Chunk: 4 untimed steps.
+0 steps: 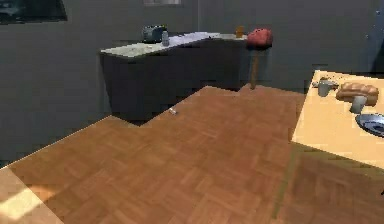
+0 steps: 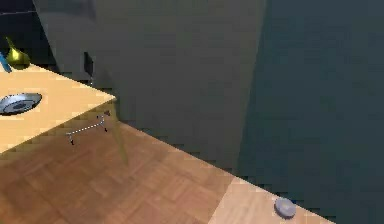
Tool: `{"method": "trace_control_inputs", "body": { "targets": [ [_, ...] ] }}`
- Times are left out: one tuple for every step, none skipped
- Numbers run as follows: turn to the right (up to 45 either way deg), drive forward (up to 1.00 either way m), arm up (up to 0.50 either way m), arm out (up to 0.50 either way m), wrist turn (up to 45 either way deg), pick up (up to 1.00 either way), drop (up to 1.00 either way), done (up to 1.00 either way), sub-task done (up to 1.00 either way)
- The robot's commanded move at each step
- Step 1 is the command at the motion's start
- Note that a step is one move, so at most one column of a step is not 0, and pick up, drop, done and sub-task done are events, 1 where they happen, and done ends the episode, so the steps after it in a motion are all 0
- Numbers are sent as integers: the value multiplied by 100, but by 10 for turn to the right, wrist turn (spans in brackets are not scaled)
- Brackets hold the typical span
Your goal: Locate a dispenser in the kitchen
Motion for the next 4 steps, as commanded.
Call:
{"method": "trace_control_inputs", "body": {
  "targets": [
    [0, 100, 0, 0, 0, 0, 0, 0, 0],
    [-210, 0, 0, 0, 0, 0, 0, 0, 0],
    [0, 5, 0, 0, 0, 0, 0, 0, 0],
    [360, 0, 0, 0, 0, 0, 0, 0, 0]
  ]
}}
